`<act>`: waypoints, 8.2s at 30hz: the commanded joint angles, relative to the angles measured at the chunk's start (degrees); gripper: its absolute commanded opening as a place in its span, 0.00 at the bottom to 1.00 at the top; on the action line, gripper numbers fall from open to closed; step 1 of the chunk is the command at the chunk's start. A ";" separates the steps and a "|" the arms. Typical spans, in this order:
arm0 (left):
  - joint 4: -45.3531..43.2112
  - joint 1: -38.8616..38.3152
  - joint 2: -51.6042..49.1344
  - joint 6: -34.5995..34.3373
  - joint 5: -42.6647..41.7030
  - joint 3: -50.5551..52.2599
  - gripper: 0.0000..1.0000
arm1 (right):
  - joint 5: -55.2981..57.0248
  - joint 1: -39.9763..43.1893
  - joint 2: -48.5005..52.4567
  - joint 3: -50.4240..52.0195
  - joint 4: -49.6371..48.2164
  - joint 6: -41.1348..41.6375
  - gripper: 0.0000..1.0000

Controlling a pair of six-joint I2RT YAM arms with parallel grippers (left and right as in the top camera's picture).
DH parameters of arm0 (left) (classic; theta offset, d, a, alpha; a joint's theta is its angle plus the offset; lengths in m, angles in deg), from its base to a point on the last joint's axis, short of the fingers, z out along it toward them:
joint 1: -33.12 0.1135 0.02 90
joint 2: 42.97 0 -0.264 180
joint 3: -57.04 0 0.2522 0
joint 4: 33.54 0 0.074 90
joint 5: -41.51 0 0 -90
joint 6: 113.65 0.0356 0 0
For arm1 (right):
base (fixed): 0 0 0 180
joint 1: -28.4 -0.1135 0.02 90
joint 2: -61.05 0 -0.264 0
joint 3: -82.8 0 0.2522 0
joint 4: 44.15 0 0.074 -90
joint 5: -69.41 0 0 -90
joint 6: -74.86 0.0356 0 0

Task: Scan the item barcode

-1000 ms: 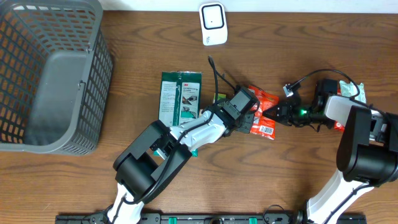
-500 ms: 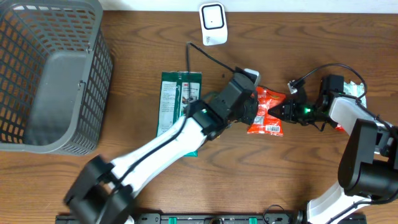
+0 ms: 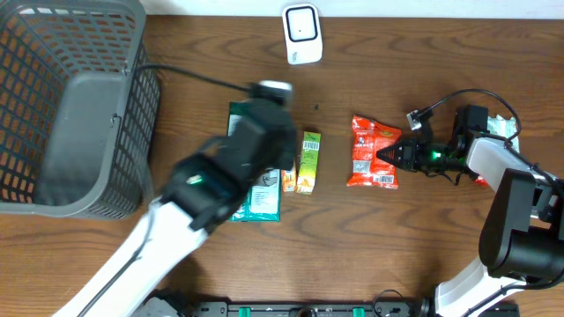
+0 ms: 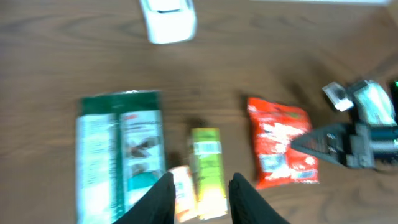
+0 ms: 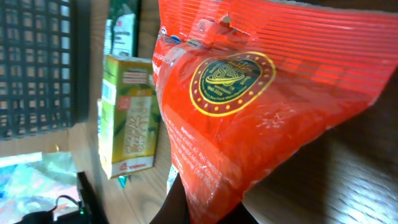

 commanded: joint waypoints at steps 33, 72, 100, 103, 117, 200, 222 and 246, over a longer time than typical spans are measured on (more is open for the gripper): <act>15.82 37.88 11.89 -1.86 -11.45 -4.39 0.86 | 21.20 -18.21 -20.06 -22.99 -1.51 12.85 0.01; 18.12 37.88 11.89 -1.88 -11.45 -4.39 0.87 | -1.14 -18.99 -20.13 -22.97 -5.62 13.70 0.01; 8.74 33.22 7.98 6.01 -49.16 -4.35 0.84 | -18.14 -18.97 -20.09 -22.95 -2.75 16.06 0.01; 7.85 30.27 5.03 11.06 -54.73 -4.35 0.84 | -19.54 -18.97 -20.09 -22.95 -5.31 19.98 0.01; -5.64 23.15 -2.45 14.69 -66.53 -4.35 0.77 | -23.45 -19.02 -20.09 -22.95 -11.98 31.65 0.01; -17.38 19.43 -4.22 14.64 -58.73 -4.31 0.41 | -20.72 -25.42 -20.09 -22.80 -18.01 38.10 0.01; -17.59 19.43 -4.22 14.43 -58.64 -4.31 0.10 | -17.68 -19.32 -20.09 -22.80 -18.86 35.04 0.60; -8.33 8.13 -10.01 29.99 -11.34 -17.53 0.07 | 27.65 -9.77 -20.09 -19.76 37.27 5.95 0.99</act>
